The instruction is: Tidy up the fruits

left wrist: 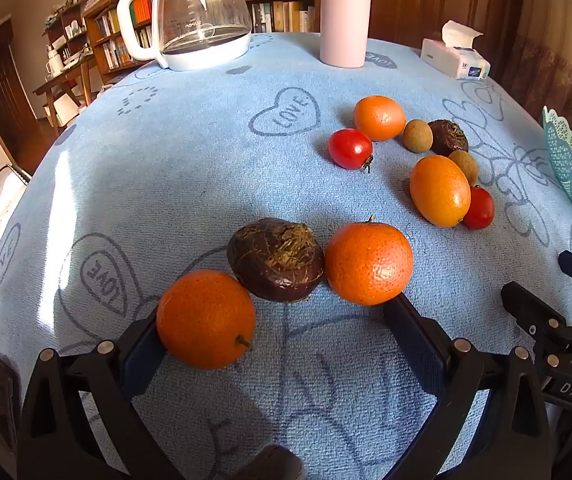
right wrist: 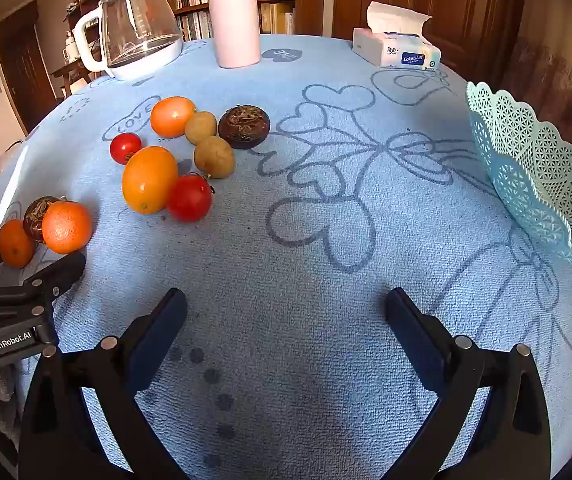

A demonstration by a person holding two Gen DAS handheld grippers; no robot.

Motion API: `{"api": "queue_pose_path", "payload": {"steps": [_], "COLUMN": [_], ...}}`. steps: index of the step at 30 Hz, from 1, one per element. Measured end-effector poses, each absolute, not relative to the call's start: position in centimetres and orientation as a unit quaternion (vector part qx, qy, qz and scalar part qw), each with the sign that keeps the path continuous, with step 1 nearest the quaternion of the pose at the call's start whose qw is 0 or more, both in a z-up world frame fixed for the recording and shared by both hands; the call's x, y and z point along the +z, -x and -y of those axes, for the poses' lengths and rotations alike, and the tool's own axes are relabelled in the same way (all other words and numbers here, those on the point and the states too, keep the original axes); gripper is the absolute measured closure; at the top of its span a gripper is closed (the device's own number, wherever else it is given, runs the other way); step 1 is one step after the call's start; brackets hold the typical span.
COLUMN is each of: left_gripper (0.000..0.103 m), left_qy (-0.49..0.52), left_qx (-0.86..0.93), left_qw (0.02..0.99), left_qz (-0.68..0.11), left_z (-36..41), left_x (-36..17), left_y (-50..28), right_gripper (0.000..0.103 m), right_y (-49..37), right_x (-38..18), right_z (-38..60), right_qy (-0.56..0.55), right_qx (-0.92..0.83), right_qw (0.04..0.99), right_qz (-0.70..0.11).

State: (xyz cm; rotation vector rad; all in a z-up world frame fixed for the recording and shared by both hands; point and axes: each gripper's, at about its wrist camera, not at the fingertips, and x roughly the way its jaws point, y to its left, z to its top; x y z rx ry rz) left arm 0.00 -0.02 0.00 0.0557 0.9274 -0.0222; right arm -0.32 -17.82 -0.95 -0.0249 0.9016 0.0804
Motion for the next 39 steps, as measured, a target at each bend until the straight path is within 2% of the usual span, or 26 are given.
{"api": "queue_pose_path", "payload": {"steps": [39], "left_gripper": [0.005], "left_qy": [-0.027], "left_qx": [-0.007], "left_qw": [0.894], "left_qz": [-0.447], "left_z": [0.01], "left_x": [-0.05], "left_y": [0.02], "right_gripper": [0.002], "right_y": [0.31], "right_x": [-1.06], "right_z": [17.92], "right_qy": [0.011], "right_qx": [0.039], "right_qw": [0.899], "right_qz": [-0.436]}}
